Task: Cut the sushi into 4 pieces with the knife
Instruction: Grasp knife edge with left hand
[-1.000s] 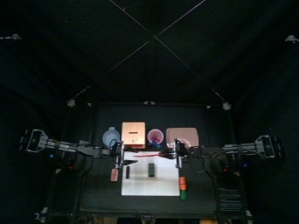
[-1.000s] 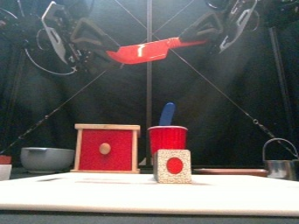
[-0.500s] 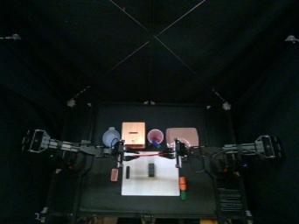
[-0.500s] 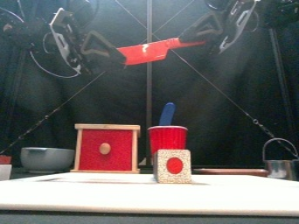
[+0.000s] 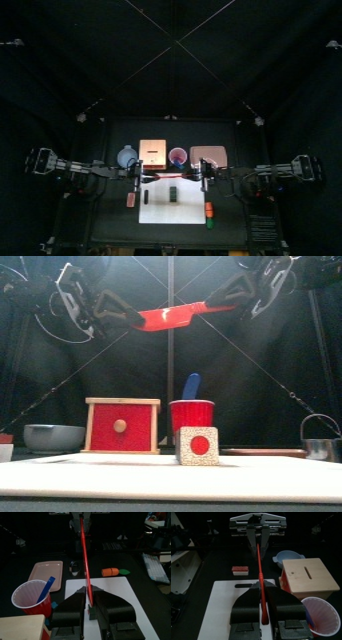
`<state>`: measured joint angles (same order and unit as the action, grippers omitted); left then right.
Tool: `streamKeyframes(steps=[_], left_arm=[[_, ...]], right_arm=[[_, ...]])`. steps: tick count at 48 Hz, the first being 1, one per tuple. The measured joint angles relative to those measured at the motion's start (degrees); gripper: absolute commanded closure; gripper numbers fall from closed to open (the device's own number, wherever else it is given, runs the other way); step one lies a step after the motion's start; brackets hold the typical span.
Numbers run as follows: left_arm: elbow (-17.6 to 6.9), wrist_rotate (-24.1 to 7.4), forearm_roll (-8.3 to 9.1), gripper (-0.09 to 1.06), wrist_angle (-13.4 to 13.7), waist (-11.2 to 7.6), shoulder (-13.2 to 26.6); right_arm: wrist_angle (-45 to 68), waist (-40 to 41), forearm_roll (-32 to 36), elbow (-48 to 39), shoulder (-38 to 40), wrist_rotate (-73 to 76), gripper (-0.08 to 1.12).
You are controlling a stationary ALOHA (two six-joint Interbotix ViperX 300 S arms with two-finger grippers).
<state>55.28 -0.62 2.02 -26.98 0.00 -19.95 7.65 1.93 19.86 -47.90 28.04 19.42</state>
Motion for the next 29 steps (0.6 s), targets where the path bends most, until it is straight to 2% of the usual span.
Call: streamKeyframes(steps=[13, 29], left_arm=[[0.0, 0.0, 0.35, 0.43, -0.62, 0.0, 0.0], [0.18, 0.0, 1.05, 0.66, -0.7, 0.44, 0.09]], right_arm=[[0.62, 0.18, 0.0, -0.18, 0.0, 0.0, 0.91], [0.53, 0.26, -1.32, -1.05, -0.09, 0.35, 0.91]])
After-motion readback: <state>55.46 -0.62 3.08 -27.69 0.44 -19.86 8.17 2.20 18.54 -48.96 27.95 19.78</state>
